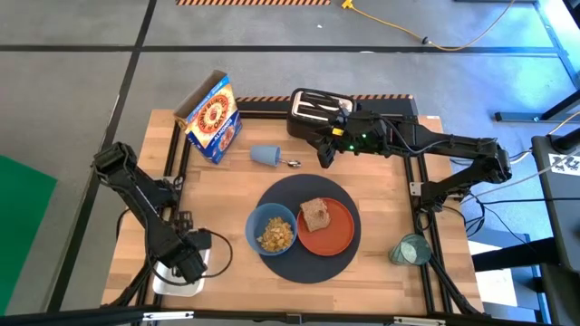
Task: Arrange a breakfast setting
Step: Put the red apple from the white bin onto the orange plate
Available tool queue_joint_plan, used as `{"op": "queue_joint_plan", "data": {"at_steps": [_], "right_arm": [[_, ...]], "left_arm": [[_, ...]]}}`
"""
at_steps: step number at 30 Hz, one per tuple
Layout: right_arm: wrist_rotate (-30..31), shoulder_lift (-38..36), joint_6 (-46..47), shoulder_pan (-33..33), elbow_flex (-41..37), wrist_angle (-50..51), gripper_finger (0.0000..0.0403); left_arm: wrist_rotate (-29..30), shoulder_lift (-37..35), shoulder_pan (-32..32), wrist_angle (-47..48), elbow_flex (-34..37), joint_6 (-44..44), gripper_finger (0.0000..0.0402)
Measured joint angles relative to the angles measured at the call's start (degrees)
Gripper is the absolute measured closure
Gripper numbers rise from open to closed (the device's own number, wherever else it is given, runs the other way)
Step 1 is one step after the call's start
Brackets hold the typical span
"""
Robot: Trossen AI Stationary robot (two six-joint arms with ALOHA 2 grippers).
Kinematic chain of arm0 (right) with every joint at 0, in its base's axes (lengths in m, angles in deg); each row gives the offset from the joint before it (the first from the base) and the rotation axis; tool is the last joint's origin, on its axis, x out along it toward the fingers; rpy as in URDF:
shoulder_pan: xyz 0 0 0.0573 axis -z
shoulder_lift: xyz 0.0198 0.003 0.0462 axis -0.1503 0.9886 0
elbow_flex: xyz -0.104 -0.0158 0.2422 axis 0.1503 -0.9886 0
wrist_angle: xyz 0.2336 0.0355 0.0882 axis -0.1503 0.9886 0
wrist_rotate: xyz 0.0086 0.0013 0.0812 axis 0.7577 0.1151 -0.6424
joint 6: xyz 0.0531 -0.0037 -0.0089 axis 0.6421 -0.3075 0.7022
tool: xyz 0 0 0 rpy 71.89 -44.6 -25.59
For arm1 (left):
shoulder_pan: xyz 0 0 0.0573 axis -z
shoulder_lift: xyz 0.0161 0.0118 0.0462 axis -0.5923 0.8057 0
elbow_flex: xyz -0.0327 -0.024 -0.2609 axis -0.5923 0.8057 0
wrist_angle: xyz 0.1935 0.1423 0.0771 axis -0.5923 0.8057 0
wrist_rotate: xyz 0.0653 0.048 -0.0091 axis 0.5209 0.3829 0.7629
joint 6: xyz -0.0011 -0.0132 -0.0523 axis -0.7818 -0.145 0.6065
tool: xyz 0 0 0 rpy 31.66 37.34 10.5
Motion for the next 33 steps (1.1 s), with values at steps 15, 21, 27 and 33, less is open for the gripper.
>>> {"op": "queue_joint_plan", "data": {"at_steps": [15,21,27,33], "right_arm": [[3.37,0.11,2.93,-1.48,0.02,2.02,0.0196],[4.72,0.15,2.82,-1.87,0.02,1.90,0.0196],[5.05,0.17,2.73,-1.83,0.02,1.91,0.0196],[4.50,0.17,2.70,-1.87,0.02,1.92,0.0196]], "left_arm": [[1.73,-0.01,3.01,-7.31,3.67,0.99,0.0088],[0.92,0.00,3.79,-11.66,3.65,1.08,0.0088],[1.22,0.00,5.15,-16.49,4.85,3.48,0.0088],[-4.38,0.00,5.30,-16.92,5.49,7.92,0.0088]]}}
